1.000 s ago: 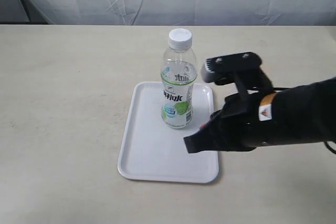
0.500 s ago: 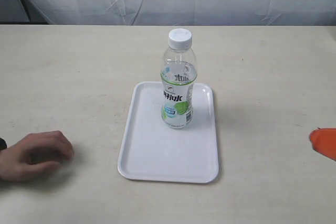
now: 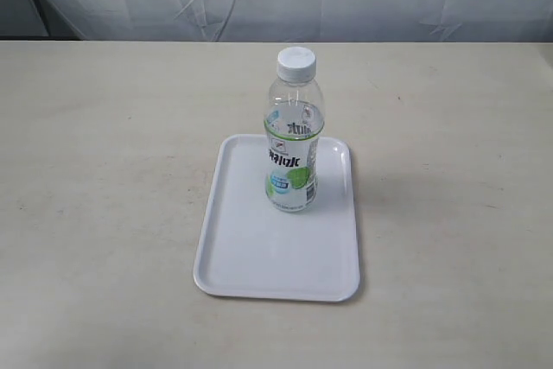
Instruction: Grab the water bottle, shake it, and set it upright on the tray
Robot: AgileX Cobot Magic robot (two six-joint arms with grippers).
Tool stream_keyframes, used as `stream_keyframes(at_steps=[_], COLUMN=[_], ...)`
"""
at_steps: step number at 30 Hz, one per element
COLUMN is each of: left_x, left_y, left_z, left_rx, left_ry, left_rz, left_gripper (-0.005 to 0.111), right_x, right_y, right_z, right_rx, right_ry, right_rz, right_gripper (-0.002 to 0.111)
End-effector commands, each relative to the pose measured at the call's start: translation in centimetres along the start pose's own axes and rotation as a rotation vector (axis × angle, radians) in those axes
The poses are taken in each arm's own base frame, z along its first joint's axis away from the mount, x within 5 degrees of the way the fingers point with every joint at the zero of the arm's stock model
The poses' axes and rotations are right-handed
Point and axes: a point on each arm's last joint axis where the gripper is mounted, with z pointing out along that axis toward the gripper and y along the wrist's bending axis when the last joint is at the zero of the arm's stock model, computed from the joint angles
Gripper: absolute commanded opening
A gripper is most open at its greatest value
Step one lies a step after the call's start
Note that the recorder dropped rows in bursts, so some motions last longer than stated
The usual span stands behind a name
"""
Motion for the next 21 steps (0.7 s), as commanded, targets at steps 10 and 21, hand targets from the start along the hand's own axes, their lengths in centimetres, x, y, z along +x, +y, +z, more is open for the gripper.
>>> stream_keyframes(at_steps=[10,21], left_x=[0.0,0.0], left_y=[0.0,0.0], left_z=[0.0,0.0], left_rx=[-0.001,-0.001], left_ry=[-0.014,-0.014], left_rz=[-0.003,-0.005], left_gripper=[0.000,0.000], right_x=[5.3,7.6], right_y=[-3.9,-5.4], right_z=[4.1,4.8], right_rx=[0.252,0.341], right_ry=[-0.360,-0.338], right_rz=[-0.020,0.013], right_gripper=[-0.001,-0.001])
